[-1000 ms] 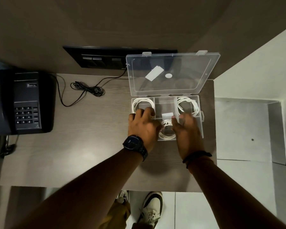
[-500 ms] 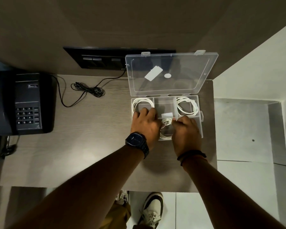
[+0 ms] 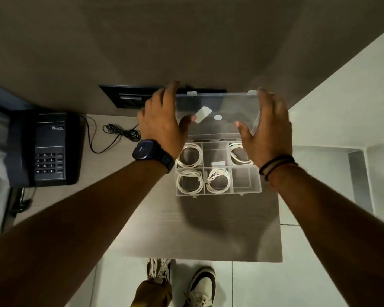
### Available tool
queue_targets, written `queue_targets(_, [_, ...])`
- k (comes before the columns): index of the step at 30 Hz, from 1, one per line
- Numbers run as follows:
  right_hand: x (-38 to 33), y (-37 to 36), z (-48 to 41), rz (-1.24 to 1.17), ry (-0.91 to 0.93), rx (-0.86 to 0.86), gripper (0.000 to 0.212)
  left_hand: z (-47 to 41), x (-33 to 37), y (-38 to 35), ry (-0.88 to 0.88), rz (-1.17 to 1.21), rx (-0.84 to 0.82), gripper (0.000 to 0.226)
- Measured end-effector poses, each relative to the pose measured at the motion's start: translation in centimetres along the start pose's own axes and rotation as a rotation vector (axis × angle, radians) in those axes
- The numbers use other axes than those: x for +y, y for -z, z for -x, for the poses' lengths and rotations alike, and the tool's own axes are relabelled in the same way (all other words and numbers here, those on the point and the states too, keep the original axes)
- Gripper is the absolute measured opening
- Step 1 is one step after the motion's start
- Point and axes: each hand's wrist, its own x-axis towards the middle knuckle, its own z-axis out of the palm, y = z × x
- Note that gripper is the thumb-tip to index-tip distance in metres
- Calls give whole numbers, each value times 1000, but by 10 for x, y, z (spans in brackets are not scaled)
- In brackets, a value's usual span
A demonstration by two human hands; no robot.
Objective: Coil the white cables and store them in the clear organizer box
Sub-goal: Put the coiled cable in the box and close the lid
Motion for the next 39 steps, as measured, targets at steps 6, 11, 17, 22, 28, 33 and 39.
queue_targets(6, [7,19,-13,310,145,-85,72,-13,-1,8,-93,-184,-77,51])
queue_targets(11, [8,28,-12,338,273,-146,55,-15,3,19,-184,-125,-139,26])
queue_targets(17, [19,28,41,245,401,-81,19,47,-14,28,-517,-110,-218,23])
queue_targets(22, [51,1,102,313,417,-466,48,105,-41,3,-641,-203,-592,53])
queue_targets(28, [79,-27,134,241,295,-618,61,127,-52,-34,-520,-307,-722,68])
queue_targets(33, [80,-31,125,222,332,-571,48,133,-46,-43,-407,-261,-630,48])
queue_targets(39, [76,-44,116,317,386,-408,50,114,-43,-50,-439,-342,-616,42])
